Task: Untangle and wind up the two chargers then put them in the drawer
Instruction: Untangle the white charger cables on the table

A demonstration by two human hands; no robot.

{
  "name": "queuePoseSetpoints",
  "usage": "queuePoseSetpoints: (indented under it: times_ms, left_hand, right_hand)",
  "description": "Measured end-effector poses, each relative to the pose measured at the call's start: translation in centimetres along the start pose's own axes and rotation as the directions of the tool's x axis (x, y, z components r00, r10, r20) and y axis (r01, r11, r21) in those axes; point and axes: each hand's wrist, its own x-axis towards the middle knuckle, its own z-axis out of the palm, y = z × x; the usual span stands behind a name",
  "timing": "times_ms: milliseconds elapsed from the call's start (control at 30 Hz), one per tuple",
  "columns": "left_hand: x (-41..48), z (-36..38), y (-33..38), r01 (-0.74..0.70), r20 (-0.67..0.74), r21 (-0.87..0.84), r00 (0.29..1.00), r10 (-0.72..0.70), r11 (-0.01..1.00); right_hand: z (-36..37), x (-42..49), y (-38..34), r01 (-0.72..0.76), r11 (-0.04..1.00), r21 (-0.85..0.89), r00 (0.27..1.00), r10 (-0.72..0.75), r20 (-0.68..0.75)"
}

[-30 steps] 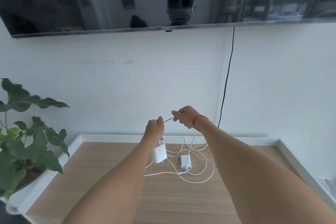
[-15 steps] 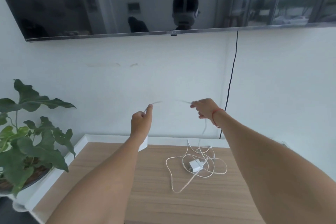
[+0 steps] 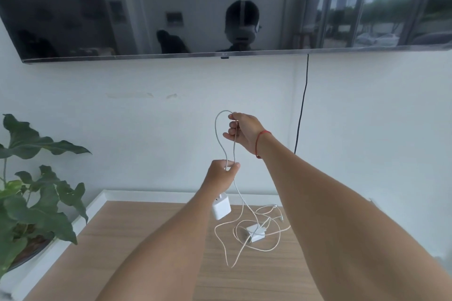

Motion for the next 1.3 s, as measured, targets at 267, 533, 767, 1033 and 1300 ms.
queuePoseSetpoints:
  times_ms: [267, 533, 767, 1033, 1300]
  left_hand:
    - [1.1, -1.0, 0.9, -0.003, -0.188, -0.216, 0.981, -0.038, 0.976]
    - [1.6, -3.0, 3.5, 0.003, -0.231, -0.328, 0.969, -0.084, 0.945]
    - [1.1, -4.4, 4.5, -0.029, -0.234, -0.265, 0.972, -0.035, 0.964]
    - [0.4, -4.7, 0.5, -0.005, -0.186, 0.005, 0.983, 0.005, 1.000]
    - [0.6, -2.9, 0.7, 0.011, -0.031, -0.098, 0.999, -0.014, 0.995]
  right_hand:
    - [-3.9, -0.5, 3.0, -0.160, 0.846, -0.509, 0.987, 0.139, -0.080]
    - [-4.8, -0.9, 9.7, -0.140, 0.373, -0.917, 0.964, 0.262, -0.041]
    - [-4.2, -1.3, 10.1, -0.116, 0.393, -0.912, 0.974, 0.223, -0.028]
    - [-3.1, 0.2, 4.4, -0.010, 0.831, -0.557, 0.993, -0.056, -0.101]
    - [-0.6, -0.3, -0.4, 0.108, 0.968, -0.228, 0.992, -0.121, -0.043]
